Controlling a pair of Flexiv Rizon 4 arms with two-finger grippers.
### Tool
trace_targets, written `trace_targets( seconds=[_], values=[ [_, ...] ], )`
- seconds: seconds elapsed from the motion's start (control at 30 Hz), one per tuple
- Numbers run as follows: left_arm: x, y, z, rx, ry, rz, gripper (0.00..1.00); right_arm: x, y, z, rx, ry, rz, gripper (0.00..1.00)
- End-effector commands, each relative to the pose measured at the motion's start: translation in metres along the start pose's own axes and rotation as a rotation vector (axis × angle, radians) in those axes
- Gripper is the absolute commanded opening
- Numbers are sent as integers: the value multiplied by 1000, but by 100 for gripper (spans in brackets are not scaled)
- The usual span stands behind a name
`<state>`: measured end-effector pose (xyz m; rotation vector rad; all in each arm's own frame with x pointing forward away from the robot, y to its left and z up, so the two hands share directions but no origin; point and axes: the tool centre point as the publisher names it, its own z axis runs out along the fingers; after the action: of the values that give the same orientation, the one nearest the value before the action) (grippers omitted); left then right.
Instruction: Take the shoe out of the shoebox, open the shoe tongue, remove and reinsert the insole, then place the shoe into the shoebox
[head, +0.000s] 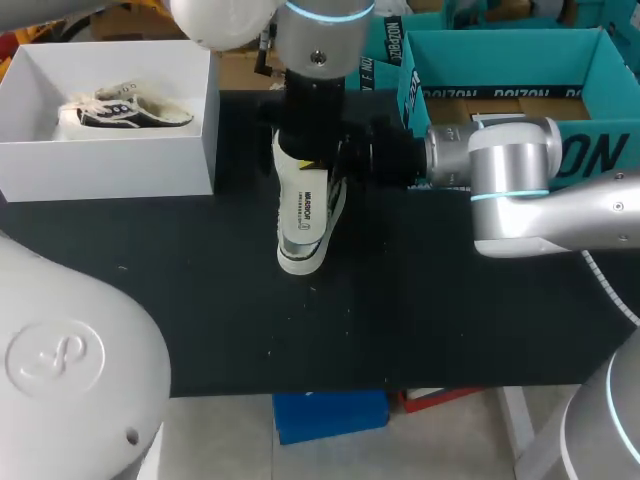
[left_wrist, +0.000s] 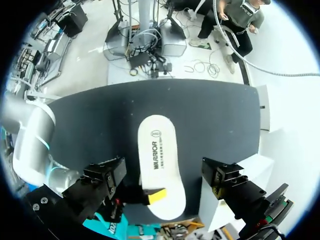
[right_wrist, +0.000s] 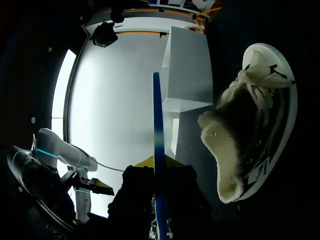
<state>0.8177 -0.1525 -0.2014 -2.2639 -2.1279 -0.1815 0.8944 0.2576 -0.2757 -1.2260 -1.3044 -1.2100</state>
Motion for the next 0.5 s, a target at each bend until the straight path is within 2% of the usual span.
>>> trace_targets(
  seconds=[0.03, 0.23, 0.5],
  values=[
    [8, -5, 4, -76, -54, -2, 100, -1, 1, 2, 0, 0, 0, 0],
    [4, -2, 6, -78, -72, -1, 100, -1, 1, 2, 0, 0, 0, 0],
    [-2, 15, 10, -59, -78, -1, 100, -1, 1, 2, 0, 0, 0, 0]
  ],
)
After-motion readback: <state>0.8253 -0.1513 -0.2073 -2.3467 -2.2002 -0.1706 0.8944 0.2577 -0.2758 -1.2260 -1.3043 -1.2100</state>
